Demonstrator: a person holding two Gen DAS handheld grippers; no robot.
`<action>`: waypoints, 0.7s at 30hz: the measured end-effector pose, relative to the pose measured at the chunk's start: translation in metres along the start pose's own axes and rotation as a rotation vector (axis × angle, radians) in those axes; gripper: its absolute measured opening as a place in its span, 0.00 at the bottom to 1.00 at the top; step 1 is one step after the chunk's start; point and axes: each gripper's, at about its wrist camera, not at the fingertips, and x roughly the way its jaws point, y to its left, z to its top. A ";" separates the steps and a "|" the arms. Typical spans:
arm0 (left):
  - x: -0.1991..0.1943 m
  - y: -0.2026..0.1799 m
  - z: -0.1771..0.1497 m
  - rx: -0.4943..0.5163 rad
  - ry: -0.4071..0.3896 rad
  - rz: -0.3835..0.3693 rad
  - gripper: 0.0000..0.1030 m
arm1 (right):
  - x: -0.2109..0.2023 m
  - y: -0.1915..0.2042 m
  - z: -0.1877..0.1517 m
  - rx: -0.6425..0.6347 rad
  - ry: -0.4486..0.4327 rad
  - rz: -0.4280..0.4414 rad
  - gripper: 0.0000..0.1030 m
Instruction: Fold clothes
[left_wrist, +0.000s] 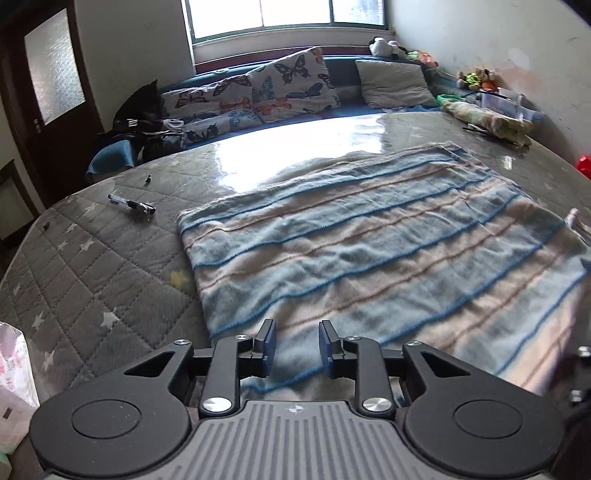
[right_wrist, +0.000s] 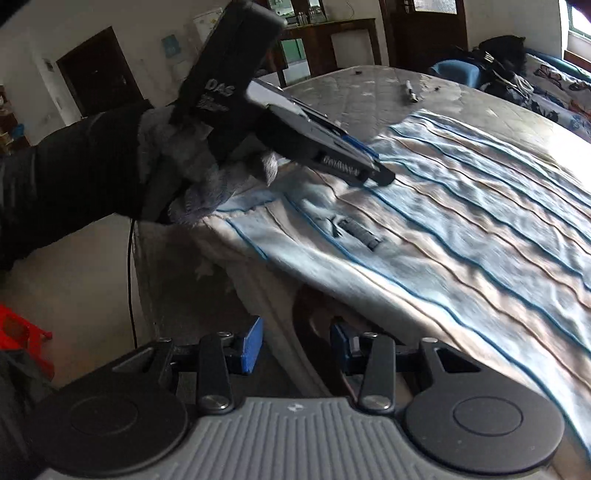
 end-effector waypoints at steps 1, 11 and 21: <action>0.000 0.001 -0.002 0.002 -0.001 -0.002 0.27 | 0.005 0.000 0.001 0.009 -0.011 0.008 0.40; -0.001 0.004 -0.012 0.012 -0.042 0.012 0.36 | -0.001 0.013 -0.006 0.026 -0.056 0.161 0.36; -0.001 -0.002 -0.017 0.061 -0.092 0.087 0.47 | -0.028 0.045 -0.031 -0.064 -0.034 0.170 0.36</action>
